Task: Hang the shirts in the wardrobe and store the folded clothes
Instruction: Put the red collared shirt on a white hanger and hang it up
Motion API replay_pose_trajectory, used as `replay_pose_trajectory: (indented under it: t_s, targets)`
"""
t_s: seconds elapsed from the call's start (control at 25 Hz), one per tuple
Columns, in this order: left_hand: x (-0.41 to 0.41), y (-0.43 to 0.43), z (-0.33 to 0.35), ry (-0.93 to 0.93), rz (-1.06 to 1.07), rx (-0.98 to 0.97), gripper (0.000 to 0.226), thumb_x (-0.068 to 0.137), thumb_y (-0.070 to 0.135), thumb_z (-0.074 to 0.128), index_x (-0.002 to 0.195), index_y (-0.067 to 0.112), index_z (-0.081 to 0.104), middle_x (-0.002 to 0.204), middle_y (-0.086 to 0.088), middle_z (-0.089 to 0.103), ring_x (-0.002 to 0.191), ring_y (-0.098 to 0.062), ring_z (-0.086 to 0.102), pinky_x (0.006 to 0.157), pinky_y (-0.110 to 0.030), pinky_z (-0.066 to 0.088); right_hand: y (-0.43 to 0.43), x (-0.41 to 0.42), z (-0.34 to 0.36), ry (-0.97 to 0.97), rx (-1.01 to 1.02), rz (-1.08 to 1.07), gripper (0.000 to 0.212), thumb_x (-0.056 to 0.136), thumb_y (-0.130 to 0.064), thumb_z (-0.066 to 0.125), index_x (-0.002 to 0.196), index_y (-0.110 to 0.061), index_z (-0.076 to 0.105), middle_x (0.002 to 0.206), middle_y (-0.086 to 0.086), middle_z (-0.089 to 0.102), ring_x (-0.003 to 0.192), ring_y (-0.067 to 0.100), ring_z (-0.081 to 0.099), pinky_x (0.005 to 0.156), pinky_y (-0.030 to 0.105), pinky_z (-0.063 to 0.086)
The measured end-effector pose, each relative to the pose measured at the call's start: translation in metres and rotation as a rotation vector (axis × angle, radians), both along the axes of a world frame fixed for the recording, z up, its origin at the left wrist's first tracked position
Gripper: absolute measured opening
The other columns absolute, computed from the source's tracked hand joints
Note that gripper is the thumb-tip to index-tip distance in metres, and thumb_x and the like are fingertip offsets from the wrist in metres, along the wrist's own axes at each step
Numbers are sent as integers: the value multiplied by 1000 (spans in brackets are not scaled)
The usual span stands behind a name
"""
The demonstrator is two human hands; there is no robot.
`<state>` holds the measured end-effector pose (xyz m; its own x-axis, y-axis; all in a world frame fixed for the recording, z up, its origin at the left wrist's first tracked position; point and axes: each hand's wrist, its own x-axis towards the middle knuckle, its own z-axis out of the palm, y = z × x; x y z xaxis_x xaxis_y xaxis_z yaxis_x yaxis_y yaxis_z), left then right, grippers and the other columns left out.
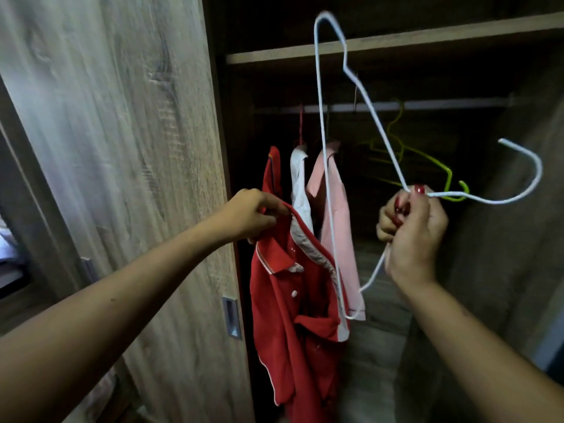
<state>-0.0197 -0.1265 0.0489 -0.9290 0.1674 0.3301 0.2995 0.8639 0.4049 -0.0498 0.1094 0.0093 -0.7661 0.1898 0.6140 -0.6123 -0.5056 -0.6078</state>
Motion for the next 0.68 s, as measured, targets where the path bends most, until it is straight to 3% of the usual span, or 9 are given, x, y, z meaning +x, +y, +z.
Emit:
replay_pose_trajectory:
  t_s: [0.12, 0.2, 0.32, 0.4, 0.48, 0.56, 0.68]
  targets:
    - [17, 7, 6, -29, -91, 150, 41, 80, -5, 53, 110, 17, 69, 115, 9, 67, 91, -41, 66, 74, -54, 57, -30, 16, 8, 2, -80, 101, 35, 90, -22, 34, 56, -22, 38, 44, -8, 32, 38, 8, 23, 42, 13, 17]
    - [31, 4, 14, -63, -181, 231, 39, 80, -1, 52, 110, 16, 70, 116, 4, 67, 83, -45, 64, 65, -49, 57, -45, 15, -2, -9, -40, 111, 33, 86, -19, 36, 53, -22, 36, 43, -8, 31, 37, 8, 22, 42, 14, 15]
    - [46, -13, 23, -103, -215, 380, 37, 83, -5, 52, 104, 18, 71, 97, 2, 72, 52, -18, 53, 41, -23, 42, -45, -8, -41, 37, 271, -86, 34, 81, -22, 42, 49, -14, 33, 46, 9, 29, 45, 15, 26, 43, 31, 24]
    - [53, -30, 27, -103, -190, 459, 31, 81, -3, 55, 97, 17, 72, 75, -7, 64, 46, -9, 45, 38, -18, 35, -35, -23, -68, 49, 503, -179, 36, 81, -28, 42, 50, -14, 32, 49, 6, 29, 50, 15, 29, 47, 39, 25]
    - [55, -49, 25, -110, -114, 427, 30, 82, -6, 53, 98, 12, 72, 68, -16, 56, 44, -11, 45, 38, -18, 35, -23, -32, -82, 77, 703, -223, 32, 82, -32, 40, 53, -22, 30, 49, -5, 31, 49, 3, 28, 49, 30, 25]
    - [54, -63, 16, -130, 6, 289, 41, 81, -13, 47, 104, 10, 72, 68, -8, 63, 42, -10, 49, 38, -17, 40, -13, -34, -84, 125, 898, -253, 30, 79, -34, 39, 53, -25, 29, 48, -6, 30, 46, 1, 29, 48, 23, 23]
    - [49, -66, 2, -111, 88, -1, 43, 79, -13, 50, 108, 12, 71, 95, 1, 70, 40, 4, 55, 41, -9, 43, -7, -36, -87, 135, 1229, -239, 31, 74, -35, 41, 47, -22, 32, 44, -4, 37, 44, 3, 38, 47, 21, 23]
